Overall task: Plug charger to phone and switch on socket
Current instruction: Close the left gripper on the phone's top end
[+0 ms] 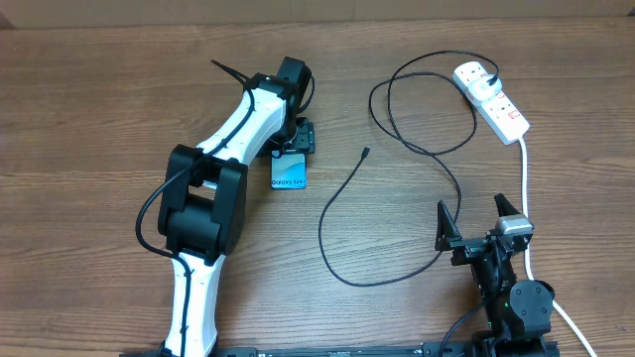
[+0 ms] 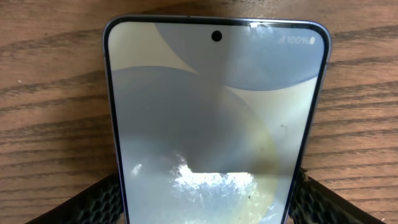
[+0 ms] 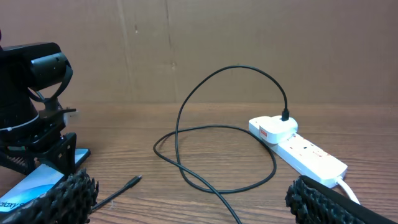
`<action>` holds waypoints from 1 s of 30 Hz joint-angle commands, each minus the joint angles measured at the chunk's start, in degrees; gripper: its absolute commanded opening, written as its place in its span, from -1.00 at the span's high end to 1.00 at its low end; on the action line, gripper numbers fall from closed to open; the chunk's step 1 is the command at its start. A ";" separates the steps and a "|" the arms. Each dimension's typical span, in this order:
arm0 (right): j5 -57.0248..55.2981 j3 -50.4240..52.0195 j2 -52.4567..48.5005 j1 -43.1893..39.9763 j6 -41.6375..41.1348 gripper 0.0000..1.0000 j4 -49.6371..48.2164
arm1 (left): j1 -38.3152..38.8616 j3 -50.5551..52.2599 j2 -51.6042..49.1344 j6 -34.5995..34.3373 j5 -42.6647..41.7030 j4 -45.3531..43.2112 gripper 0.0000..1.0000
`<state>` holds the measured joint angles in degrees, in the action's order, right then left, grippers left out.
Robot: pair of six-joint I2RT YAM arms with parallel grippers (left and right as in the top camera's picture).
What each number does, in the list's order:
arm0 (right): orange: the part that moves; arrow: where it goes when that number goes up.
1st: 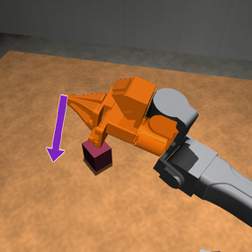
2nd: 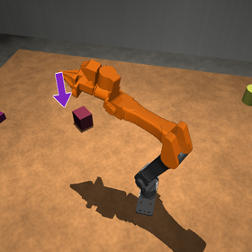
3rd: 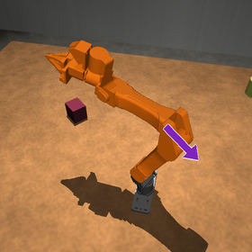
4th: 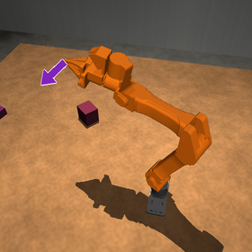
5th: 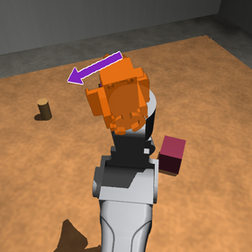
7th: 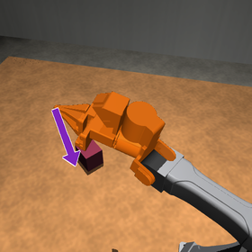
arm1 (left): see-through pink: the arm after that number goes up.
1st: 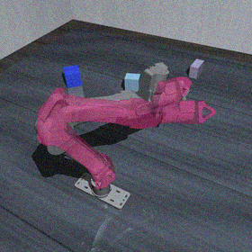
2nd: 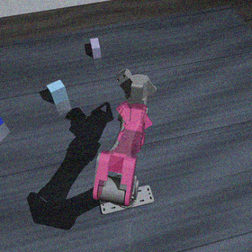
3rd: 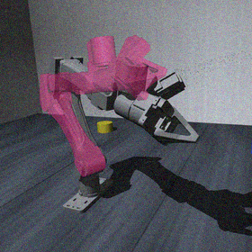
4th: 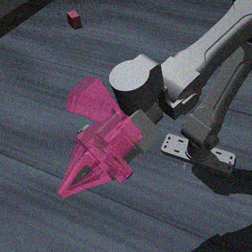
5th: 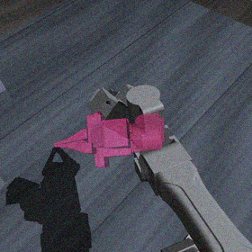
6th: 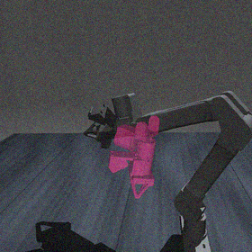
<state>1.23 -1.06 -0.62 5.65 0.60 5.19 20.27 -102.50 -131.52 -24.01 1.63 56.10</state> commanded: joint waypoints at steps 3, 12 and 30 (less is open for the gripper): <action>-0.11 0.59 0.46 -0.20 -0.37 -1.00 -0.35 | 0.22 3.13 -3.19 0.20 1.60 0.59 -0.56; -0.11 0.59 0.46 -0.20 -0.37 -1.00 -0.35 | 0.22 3.13 -3.19 0.22 1.60 0.35 -0.49; -0.11 0.59 0.46 -0.20 -0.37 -1.00 -0.35 | -0.02 3.04 -3.17 -0.44 -0.68 0.63 -0.43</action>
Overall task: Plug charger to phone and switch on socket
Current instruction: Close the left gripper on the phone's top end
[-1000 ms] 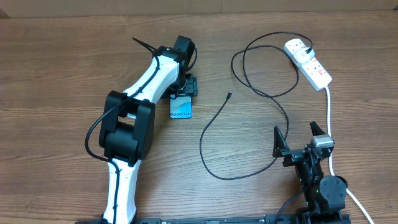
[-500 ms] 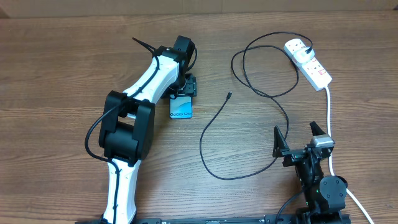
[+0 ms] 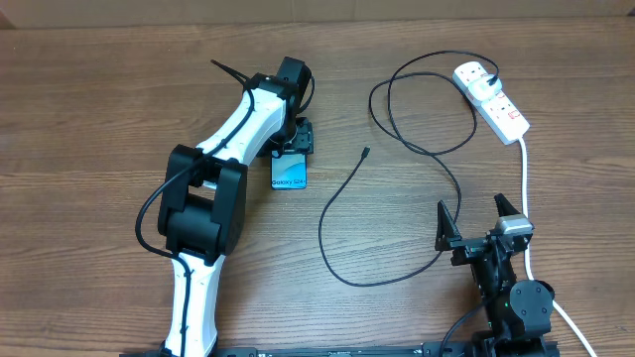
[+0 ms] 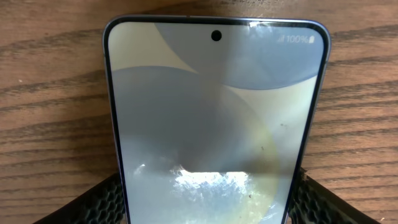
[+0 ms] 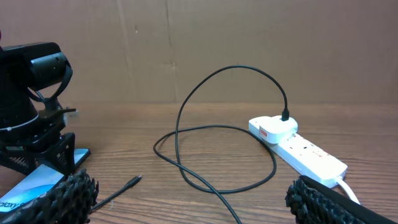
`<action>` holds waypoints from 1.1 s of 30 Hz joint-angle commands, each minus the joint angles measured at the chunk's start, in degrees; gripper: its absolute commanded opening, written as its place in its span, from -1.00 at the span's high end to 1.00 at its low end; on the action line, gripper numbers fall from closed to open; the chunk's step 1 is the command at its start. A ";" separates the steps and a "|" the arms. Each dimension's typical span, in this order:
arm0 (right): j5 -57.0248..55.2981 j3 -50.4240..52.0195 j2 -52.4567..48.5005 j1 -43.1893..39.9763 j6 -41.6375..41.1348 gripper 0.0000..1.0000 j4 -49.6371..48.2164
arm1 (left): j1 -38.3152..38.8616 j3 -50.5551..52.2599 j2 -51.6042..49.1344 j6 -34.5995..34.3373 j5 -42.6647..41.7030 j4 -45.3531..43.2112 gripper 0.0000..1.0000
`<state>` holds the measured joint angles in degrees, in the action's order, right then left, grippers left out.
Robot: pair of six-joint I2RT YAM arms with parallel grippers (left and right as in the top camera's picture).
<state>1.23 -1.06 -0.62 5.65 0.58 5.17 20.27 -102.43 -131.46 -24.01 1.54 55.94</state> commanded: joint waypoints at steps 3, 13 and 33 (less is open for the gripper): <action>-0.11 0.59 0.46 -0.20 -0.35 -1.00 -0.33 | -0.17 2.93 -3.21 -0.44 -0.76 0.76 -0.43; -0.11 0.59 0.46 -0.20 -0.35 -1.00 -0.33 | -0.44 1.53 -2.99 -0.48 -1.42 1.92 -0.37; -0.11 0.59 0.46 -0.20 -0.35 -1.00 -0.33 | -0.50 -8.44 -2.99 -2.47 -7.21 11.23 -0.37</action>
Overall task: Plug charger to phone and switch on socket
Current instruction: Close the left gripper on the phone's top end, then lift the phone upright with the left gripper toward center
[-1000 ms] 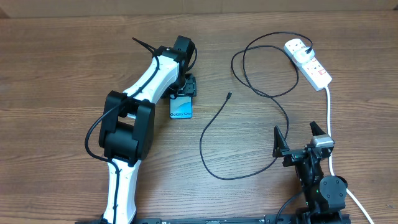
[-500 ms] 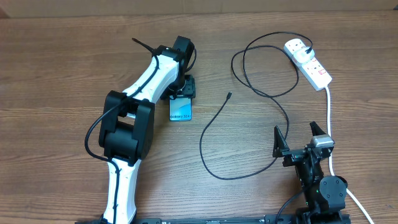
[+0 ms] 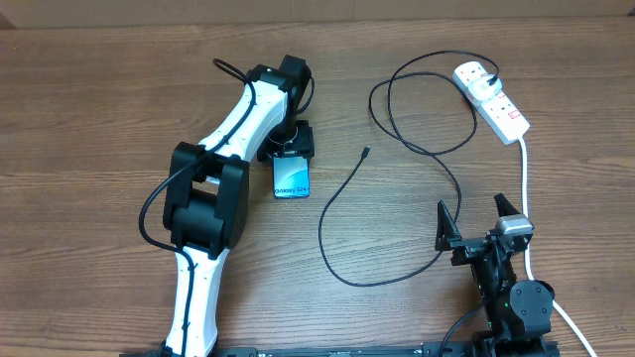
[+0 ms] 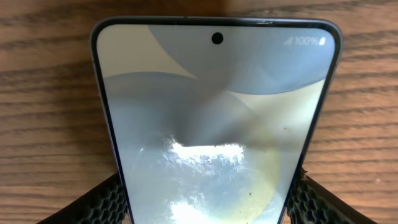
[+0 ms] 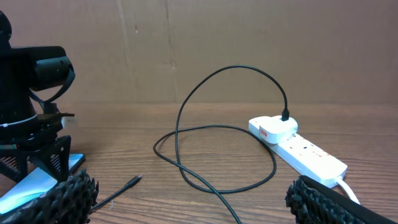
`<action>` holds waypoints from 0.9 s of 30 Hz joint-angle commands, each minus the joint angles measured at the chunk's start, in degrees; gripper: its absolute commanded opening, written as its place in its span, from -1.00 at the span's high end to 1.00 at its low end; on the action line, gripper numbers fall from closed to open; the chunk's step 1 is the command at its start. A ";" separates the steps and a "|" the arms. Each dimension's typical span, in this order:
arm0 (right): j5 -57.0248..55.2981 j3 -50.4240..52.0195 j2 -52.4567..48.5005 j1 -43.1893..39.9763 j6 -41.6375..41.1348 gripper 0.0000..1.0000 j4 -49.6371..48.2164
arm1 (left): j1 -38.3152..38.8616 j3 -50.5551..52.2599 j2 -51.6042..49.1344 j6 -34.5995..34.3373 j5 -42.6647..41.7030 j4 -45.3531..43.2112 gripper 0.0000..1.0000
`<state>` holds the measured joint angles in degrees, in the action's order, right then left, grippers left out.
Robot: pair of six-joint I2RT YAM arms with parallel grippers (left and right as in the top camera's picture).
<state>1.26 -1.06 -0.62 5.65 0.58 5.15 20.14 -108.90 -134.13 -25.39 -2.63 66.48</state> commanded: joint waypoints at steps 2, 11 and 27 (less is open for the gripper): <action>-0.13 0.59 0.46 -0.20 -0.35 -1.00 -0.31 | -0.57 -1.99 -0.33 -1.05 -5.68 1.14 -0.38; -0.13 0.59 0.46 -0.20 -0.35 -1.00 -0.31 | -3.91 -2.01 -0.33 -1.05 -29.70 1.86 -0.38; -0.13 0.59 0.46 -0.20 -0.35 -1.00 -0.31 | -11.21 -1.99 -0.33 -5.03 -74.66 1.88 -0.40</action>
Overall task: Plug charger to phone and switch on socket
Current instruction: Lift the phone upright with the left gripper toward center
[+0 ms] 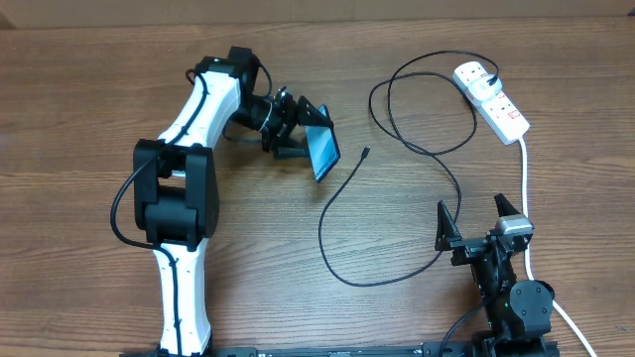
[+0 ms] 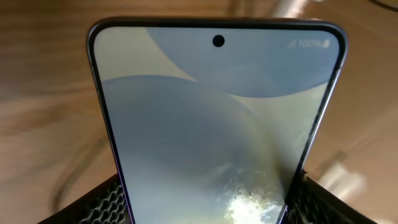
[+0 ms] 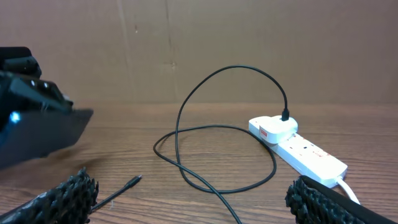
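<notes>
My left gripper (image 1: pixel 305 135) is shut on the phone (image 1: pixel 323 150) and holds it off the table, tilted, with its free end pointing right. The lit screen (image 2: pixel 214 118) fills the left wrist view between both fingers (image 2: pixel 102 200). The black cable's free tip (image 1: pixel 366 152) lies on the wood just right of the phone and also shows as a tip (image 3: pixel 133 180) in the right wrist view. Its charger (image 1: pixel 474 75) sits in the white power strip (image 1: pixel 499 104) at the back right. My right gripper (image 1: pixel 480 222) stands open near the front edge, holding nothing.
The cable (image 1: pixel 337 248) loops across the middle of the wooden table (image 1: pixel 89 198) and curls near the strip. The strip's white lead (image 1: pixel 526 188) runs down past my right arm. A cardboard wall (image 3: pixel 249 43) stands behind the table.
The phone lay flat on the table under my left gripper; now it is raised and turned, with the wrist pointing right toward the cable tip. The right arm has not moved.
At the two oldest moments my left gripper was shut on the phone lying on the table, left of the cable. Then the phone sat slightly shifted and straighter, still on the wood. Now it hangs tilted in the air near the cable tip.
</notes>
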`<action>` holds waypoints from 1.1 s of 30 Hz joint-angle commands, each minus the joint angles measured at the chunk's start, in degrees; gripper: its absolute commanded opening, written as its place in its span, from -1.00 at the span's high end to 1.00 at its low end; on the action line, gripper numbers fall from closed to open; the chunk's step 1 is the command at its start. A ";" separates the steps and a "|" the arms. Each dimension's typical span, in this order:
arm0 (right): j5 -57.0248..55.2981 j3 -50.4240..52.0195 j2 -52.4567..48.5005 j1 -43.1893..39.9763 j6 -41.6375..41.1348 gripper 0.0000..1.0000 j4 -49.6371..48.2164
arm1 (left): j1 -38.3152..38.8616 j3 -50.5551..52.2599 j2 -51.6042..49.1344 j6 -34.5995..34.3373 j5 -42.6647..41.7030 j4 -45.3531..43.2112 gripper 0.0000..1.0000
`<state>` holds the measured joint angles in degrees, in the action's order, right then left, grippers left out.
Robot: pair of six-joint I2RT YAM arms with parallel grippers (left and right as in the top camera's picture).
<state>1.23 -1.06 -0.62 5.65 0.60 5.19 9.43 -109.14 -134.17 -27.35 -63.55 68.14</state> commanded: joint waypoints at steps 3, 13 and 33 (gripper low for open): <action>-0.11 0.59 0.46 -0.20 -0.37 -1.00 -0.35 | -0.92 -1.75 -0.28 -5.84 -15.82 0.20 -0.42; -0.11 0.59 0.46 -0.20 -0.37 -1.00 -0.35 | -2.67 -1.75 -0.28 -14.80 -22.32 0.20 -0.42; -0.11 0.59 0.46 -0.20 -0.37 -1.00 -0.35 | -4.81 -1.75 -0.28 -15.08 -25.00 0.20 -0.40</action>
<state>1.23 -1.06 -0.62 5.65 0.58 5.19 4.73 -109.14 -134.17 -41.89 -84.51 68.16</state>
